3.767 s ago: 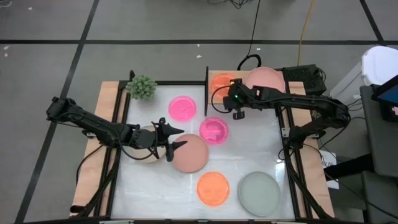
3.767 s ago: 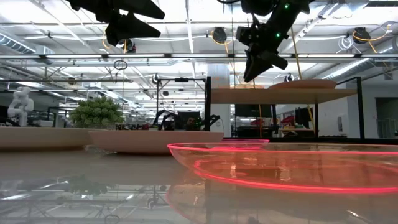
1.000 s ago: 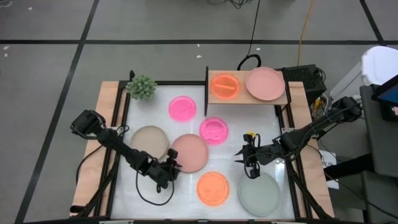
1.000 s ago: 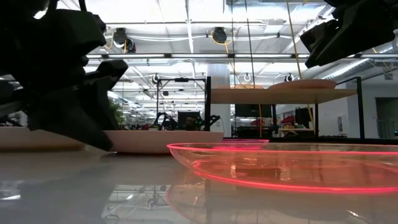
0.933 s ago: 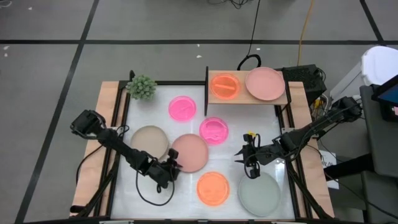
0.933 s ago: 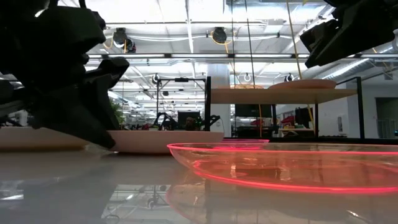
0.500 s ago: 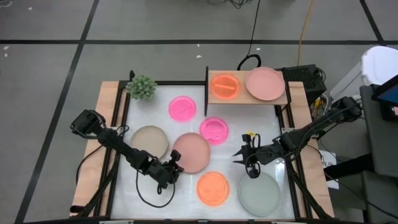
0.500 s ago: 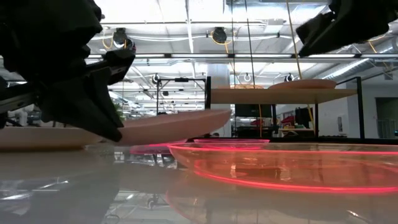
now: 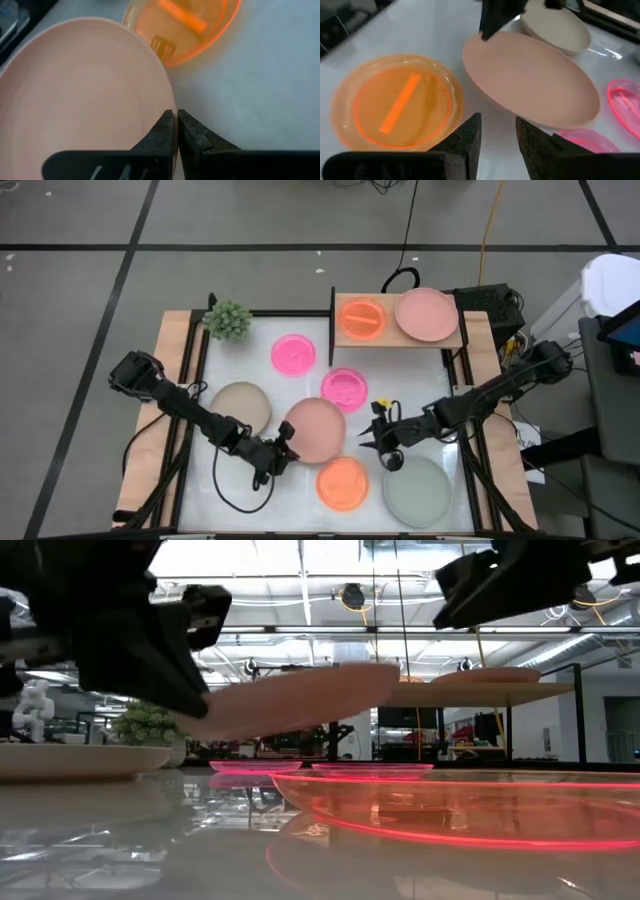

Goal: Place and stack plates onto a shelf
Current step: Stack the light pink plate on top of the light pink plate on the shelf

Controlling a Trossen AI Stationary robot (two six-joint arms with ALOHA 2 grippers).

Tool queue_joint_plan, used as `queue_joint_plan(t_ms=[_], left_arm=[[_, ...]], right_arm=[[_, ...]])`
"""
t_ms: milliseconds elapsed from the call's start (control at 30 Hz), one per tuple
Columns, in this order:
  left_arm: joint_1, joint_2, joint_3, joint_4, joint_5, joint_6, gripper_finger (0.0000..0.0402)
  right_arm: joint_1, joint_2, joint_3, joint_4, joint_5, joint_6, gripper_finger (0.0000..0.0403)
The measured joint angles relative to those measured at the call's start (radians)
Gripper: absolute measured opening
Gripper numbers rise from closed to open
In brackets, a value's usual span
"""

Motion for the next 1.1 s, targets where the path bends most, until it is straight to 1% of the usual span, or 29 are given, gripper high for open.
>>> queue_joint_plan(t_ms=[167,333,433,500,567,667,833,900,1000,1100], left_arm=[[0.034,-0.058,0.0,-0.012,0.132,0.023,0.001],[0.064,-0.084,0.001,-0.057,0.249,0.024,0.001],[0.075,-0.083,0.001,-0.083,0.267,0.017,0.001],[0.082,-0.083,0.001,-0.079,0.276,0.024,0.001],[0.089,-0.083,0.001,-0.075,0.301,0.027,0.001],[0.103,-0.083,0.001,-0.075,0.337,0.03,0.001],[0.128,-0.083,0.001,-0.074,0.402,0.029,0.001],[0.141,-0.083,0.001,-0.068,0.43,0.03,0.001],[0.164,-0.083,0.001,-0.058,0.471,0.031,0.001],[0.188,-0.083,0.001,-0.056,0.509,0.036,0.001]], right_arm=[[-0.02,0.092,0.081,-0.1,-0.001,-0.089,0.0125],[-0.032,0.13,0.113,-0.09,-0.001,-0.185,0.0151],[-0.036,0.152,0.118,-0.088,-0.003,-0.249,0.0159],[-0.047,0.17,0.117,-0.085,-0.047,-0.281,0.0159],[-0.06,0.189,0.118,-0.079,-0.081,-0.297,0.0155],[-0.074,0.218,0.117,-0.061,-0.079,-0.343,0.0148],[-0.078,0.217,0.118,-0.019,-0.084,-0.477,0.0137],[-0.078,0.219,0.117,-0.019,-0.118,-0.527,0.013],[-0.09,0.222,0.117,-0.014,-0.204,-0.549,0.0115],[-0.098,0.235,0.117,-0.027,-0.229,-0.55,0.0098]])
